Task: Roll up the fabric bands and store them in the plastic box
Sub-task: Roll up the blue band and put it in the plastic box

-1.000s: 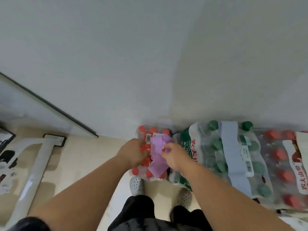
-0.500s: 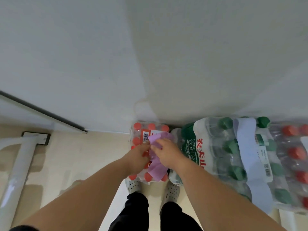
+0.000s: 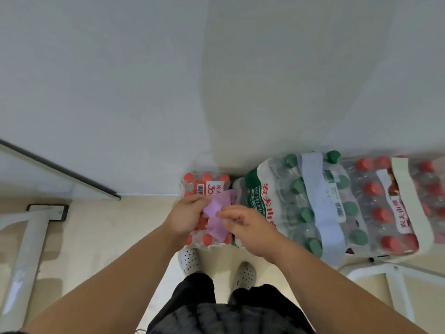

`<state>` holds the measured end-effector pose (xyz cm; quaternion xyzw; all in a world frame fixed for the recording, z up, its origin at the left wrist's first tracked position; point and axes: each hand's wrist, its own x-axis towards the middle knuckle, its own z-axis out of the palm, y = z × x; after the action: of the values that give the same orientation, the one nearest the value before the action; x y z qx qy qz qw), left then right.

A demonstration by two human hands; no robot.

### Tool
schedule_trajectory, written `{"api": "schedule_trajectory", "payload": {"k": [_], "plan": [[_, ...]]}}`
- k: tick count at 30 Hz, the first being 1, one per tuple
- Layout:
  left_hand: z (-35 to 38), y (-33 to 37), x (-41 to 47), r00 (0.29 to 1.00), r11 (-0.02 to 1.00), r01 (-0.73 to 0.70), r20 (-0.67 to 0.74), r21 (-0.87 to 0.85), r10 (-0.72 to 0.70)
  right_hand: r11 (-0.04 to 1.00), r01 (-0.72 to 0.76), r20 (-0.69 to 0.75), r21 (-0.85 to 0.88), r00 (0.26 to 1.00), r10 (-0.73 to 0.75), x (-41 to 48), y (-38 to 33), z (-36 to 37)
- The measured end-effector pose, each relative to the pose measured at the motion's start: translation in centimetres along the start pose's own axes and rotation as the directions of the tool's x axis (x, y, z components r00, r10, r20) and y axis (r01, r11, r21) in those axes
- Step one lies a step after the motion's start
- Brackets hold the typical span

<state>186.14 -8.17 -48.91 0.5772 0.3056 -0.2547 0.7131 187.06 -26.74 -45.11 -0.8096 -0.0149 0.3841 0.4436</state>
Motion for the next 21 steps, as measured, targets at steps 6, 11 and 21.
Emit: {"api": "schedule_trajectory", "payload": {"k": [6, 11, 21], "plan": [[2.1, 4.1, -5.3, 0.964, 0.934, -0.261, 0.009, 0.244, 0.267, 0.987, 0.107, -0.174, 0.122, 0.981, -0.085, -4.7, -2.8, -2.7], [5.1, 6.2, -9.5, 0.731, 0.641, -0.510, -0.104, 0.574, 0.675, 0.921, 0.227, -0.280, 0.315, 0.950, -0.139, -7.9, -4.6, -5.2], [12.8, 5.9, -19.6, 0.614, 0.595, -0.560, -0.194, 0.577, 0.765, 0.870, 0.493, -0.281, -0.008, 0.834, -0.475, -14.0, -3.4, -9.8]]}}
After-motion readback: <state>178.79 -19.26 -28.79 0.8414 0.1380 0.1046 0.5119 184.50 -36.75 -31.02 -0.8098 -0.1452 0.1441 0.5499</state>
